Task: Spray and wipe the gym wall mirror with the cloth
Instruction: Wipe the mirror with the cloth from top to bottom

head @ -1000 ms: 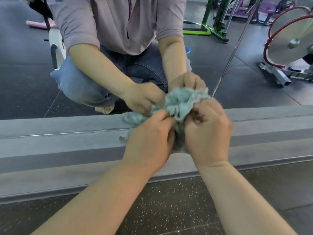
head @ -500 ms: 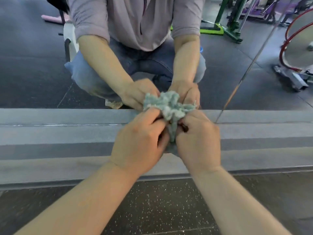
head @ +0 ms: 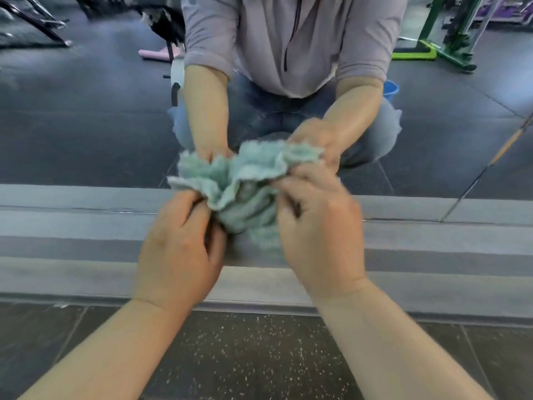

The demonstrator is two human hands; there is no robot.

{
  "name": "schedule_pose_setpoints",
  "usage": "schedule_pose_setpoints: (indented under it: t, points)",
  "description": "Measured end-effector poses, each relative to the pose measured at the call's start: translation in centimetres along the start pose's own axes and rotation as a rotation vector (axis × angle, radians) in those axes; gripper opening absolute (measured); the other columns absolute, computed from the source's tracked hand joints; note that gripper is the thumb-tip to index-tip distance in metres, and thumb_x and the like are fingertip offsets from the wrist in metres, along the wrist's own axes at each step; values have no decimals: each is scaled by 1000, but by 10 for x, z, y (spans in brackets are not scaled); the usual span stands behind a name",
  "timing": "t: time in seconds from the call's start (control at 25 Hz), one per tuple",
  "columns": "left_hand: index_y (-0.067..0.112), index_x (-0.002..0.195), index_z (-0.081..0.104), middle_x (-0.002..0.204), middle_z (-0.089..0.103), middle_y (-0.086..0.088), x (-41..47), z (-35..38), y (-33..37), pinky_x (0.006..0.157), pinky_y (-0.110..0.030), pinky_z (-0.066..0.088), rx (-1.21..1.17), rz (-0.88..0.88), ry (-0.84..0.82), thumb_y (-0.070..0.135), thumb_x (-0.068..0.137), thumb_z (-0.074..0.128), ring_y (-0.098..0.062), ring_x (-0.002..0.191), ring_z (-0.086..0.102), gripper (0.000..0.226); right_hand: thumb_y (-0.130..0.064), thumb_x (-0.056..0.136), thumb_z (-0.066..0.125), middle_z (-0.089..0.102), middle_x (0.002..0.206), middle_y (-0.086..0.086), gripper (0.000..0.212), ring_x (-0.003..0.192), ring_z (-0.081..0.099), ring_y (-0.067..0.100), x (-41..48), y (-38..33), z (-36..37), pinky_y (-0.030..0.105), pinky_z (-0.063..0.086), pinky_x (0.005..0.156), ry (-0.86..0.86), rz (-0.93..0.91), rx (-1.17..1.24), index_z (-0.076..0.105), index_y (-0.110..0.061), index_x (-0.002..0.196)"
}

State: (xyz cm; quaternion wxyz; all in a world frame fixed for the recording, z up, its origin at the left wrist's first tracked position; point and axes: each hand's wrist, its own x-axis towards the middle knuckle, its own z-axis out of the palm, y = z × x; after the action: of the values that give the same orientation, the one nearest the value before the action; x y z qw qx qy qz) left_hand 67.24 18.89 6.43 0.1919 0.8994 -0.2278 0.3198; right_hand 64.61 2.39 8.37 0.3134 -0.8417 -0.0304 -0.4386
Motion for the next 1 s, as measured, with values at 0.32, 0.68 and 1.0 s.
schedule_pose_setpoints:
  t: [0.32, 0.68, 1.0]
  points:
    - [11, 70, 51, 83, 48, 5, 17, -15, 23, 58, -19, 35, -269, -185, -47, 26, 86, 31, -12, 71, 41, 29, -3, 81, 61, 61, 89, -13, 31, 80, 56, 4, 8, -1, -36, 21, 47, 76, -364, 336, 128, 68, -27, 99]
    - [32, 102, 55, 88, 58, 17, -10, 37, 160, 65, -13, 41, -898, 226, -518, 36, 100, 33, 3, 79, 55, 22, -50, 54, 83, 71, 93, 19, 53, 87, 65, 35, -49, 70, -209, 54, 46, 92, -882, 954, 253, 75, -13, 90]
    - [33, 133, 50, 129, 61, -3, -172, 135, 282, 103, -45, 42, -1051, -710, -1624, 90, 68, 42, -19, 115, 60, 87, -11, 68, 75, 66, 84, 11, 17, 75, 65, 23, -221, 73, -307, 31, 54, 64, -72, 1487, 805, 69, -14, 83]
